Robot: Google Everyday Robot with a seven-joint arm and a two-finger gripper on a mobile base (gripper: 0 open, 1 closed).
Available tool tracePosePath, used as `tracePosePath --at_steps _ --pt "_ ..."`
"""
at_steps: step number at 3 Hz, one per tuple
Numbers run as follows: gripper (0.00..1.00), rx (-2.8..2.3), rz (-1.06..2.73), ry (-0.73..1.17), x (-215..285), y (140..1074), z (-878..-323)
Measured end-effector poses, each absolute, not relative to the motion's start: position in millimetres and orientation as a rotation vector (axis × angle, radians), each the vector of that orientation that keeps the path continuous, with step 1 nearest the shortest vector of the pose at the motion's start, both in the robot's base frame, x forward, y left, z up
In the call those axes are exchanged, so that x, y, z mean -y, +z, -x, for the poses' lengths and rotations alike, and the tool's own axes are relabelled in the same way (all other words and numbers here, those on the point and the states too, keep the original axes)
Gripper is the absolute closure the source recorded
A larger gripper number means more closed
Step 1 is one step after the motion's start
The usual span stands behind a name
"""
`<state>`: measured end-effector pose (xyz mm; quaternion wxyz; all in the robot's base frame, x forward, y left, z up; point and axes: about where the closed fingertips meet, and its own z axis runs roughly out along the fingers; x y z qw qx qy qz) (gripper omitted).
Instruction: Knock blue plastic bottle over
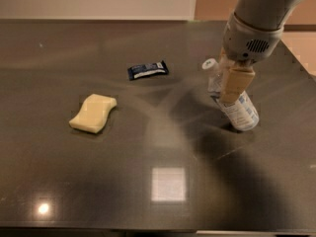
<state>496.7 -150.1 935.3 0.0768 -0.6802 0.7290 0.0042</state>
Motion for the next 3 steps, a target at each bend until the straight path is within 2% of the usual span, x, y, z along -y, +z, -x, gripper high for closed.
tracePosePath --at_steps 1,3 --pt "0.82 -2.203 2.116 -0.017 154 920 -495" --pt "0.36 -2.158 2.242 0.015 133 894 -498"
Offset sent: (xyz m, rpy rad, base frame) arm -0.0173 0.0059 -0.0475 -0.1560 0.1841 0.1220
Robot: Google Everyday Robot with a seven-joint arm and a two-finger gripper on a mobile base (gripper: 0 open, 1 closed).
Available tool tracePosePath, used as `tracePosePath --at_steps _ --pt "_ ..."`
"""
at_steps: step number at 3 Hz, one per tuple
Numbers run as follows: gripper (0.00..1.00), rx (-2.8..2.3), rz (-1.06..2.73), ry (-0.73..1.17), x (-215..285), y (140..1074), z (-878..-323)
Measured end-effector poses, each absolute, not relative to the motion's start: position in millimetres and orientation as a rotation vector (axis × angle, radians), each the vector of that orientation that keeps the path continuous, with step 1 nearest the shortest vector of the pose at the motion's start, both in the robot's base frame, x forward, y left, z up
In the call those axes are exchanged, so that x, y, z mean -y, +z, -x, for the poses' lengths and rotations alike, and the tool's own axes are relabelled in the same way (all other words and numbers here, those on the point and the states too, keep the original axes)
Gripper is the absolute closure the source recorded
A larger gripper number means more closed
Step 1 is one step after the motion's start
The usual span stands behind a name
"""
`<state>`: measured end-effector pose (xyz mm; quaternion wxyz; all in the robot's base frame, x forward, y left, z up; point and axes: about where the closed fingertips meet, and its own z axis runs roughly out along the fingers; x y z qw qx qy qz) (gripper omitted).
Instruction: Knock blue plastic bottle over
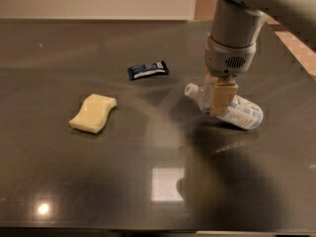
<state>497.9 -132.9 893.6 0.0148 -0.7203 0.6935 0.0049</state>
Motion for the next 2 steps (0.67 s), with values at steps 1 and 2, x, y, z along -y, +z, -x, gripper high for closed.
tracePosePath --at_steps 1,2 --pt "0.12 -2.135 2.259 0.065 124 884 -498" --pt "0.00 -2.114 2.274 0.138 114 870 -496"
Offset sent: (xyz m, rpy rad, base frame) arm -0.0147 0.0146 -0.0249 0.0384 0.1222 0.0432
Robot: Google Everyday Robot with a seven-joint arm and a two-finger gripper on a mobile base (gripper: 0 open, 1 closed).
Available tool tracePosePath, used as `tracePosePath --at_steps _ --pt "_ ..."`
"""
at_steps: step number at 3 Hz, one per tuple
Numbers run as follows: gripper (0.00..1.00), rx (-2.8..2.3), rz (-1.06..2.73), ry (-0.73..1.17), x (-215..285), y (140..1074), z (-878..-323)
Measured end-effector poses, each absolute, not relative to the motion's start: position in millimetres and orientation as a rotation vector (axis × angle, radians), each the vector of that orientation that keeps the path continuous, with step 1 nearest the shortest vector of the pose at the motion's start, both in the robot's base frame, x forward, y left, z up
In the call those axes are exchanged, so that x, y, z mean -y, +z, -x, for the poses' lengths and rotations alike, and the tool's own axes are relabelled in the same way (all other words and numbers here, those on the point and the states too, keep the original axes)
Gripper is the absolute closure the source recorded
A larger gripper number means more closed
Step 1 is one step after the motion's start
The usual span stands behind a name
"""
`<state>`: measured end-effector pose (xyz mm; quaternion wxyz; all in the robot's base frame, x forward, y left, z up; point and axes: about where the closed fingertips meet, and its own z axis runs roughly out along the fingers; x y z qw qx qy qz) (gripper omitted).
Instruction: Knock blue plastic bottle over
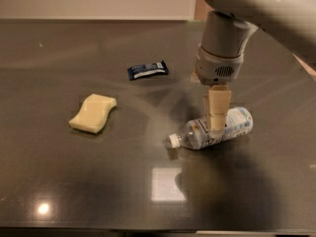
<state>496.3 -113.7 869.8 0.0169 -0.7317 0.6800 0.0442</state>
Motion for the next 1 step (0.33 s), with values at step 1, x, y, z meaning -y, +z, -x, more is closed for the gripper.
tracePosePath --at_steps 1 --pt "0.00 -2.114 2.274 0.137 113.7 869.8 -496.4"
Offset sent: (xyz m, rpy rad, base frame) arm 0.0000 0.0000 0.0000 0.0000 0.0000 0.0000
